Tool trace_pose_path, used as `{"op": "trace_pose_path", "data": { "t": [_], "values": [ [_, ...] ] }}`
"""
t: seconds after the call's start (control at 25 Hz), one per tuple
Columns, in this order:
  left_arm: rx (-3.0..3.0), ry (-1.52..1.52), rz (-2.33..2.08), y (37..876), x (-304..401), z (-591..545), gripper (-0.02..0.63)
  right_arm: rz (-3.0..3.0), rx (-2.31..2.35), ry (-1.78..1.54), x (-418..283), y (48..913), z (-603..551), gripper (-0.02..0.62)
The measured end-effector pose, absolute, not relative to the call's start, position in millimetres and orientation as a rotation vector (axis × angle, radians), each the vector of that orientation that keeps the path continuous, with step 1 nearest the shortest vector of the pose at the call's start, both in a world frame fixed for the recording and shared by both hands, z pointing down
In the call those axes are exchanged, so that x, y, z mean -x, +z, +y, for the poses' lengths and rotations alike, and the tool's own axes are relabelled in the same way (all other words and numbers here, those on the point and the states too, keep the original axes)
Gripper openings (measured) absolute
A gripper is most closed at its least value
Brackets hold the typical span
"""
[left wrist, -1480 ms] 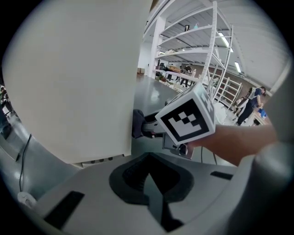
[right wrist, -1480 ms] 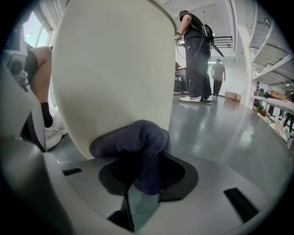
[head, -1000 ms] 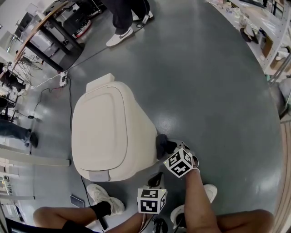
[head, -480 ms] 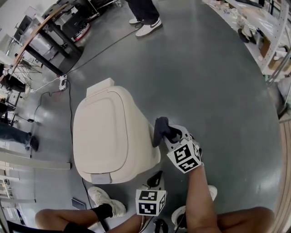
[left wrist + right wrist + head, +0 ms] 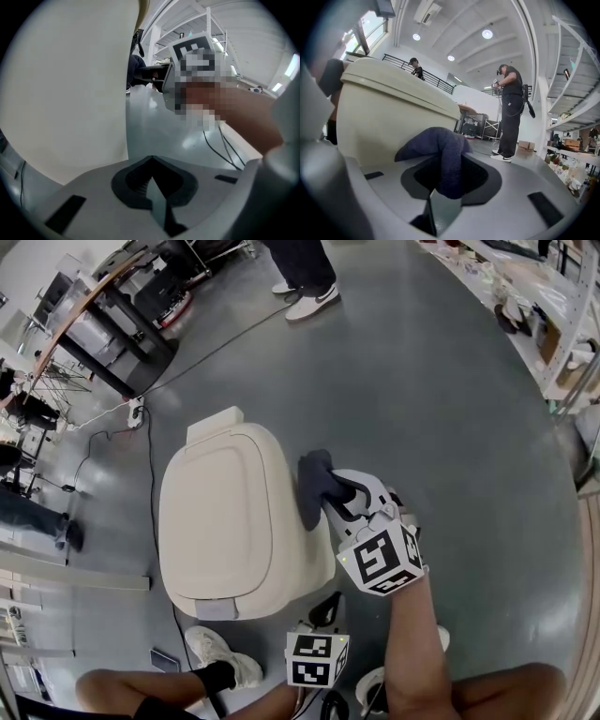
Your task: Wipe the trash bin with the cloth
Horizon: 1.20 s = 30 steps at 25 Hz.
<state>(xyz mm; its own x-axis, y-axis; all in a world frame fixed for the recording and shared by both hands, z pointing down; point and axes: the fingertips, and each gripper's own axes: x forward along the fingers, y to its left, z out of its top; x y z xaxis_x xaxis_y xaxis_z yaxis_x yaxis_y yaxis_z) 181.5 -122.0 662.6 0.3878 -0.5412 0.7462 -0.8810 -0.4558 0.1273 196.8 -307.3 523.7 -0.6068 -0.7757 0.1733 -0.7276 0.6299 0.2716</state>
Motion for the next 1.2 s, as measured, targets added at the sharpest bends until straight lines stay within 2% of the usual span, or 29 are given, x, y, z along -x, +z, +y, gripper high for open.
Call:
{"op": "trace_pose_path", "data": {
  "t": [0.52, 1.2],
  "values": [
    [-2.088, 0.893, -1.172, 677.7, -179.4, -108.8, 0.0, -2.55, -1.132, -0.227, -175.7, 550.9, -311.1, 0.104],
    [-1.961, 0.824, -1.158, 698.6, -175.7, -116.6, 0.0, -2.459, -0.966, 0.129, -167.4, 684.2, -313.0, 0.104]
  ]
}}
